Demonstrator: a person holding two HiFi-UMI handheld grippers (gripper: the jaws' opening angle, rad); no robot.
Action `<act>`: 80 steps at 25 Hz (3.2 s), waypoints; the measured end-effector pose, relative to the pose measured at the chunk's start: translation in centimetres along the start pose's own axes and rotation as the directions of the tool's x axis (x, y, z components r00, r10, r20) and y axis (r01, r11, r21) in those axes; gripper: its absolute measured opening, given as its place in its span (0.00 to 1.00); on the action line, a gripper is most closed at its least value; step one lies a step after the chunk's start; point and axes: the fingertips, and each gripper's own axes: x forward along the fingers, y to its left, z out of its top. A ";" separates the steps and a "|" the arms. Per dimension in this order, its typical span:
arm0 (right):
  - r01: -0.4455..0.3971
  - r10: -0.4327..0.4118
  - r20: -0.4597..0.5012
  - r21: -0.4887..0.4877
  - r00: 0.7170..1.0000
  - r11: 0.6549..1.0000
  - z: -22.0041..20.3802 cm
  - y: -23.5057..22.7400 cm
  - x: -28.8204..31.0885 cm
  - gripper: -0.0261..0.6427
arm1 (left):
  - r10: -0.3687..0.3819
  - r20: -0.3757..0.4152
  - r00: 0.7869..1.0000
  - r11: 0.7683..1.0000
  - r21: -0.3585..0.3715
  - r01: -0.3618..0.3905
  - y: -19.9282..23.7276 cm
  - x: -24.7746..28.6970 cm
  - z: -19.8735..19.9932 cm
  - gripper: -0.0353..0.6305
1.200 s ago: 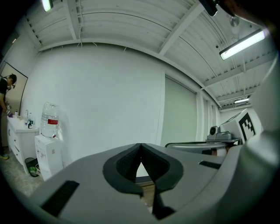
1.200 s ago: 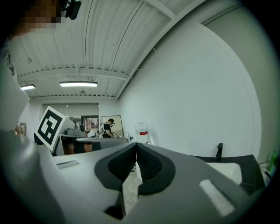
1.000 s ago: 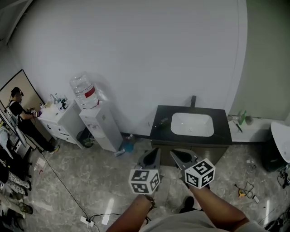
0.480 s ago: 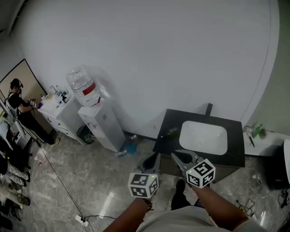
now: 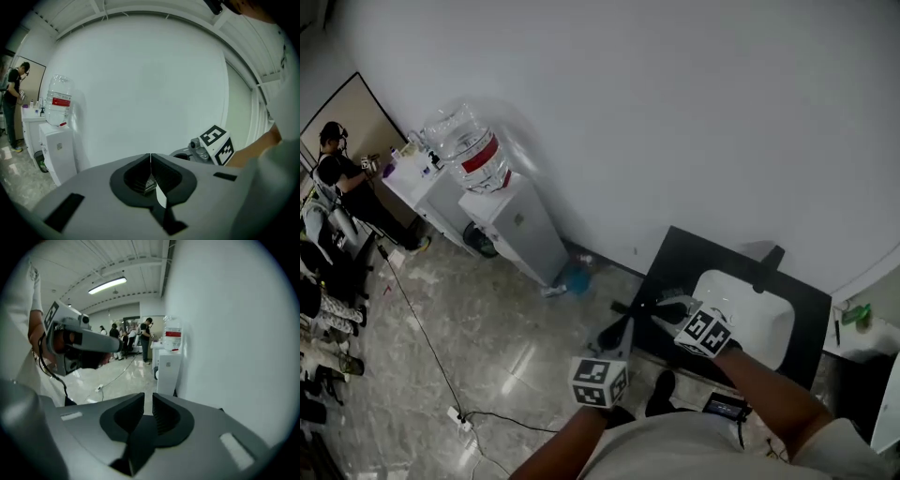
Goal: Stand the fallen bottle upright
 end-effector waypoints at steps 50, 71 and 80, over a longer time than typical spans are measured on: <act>0.211 -0.204 -0.060 0.174 0.977 0.962 -10.6 -15.8 5.3 0.22 | -0.100 -0.193 0.976 0.995 -0.029 0.097 7.1 13.9 -1.1 0.06; 0.358 -0.378 0.000 0.318 0.926 0.878 -11.3 -15.6 2.4 0.20 | -0.175 -0.207 0.963 0.984 -0.007 0.177 4.2 15.3 -0.6 0.06; 0.397 -0.402 -0.037 0.272 0.915 0.877 -11.3 -14.9 0.9 0.22 | -0.195 -0.194 0.961 0.980 -0.013 0.196 3.9 15.4 -0.2 0.06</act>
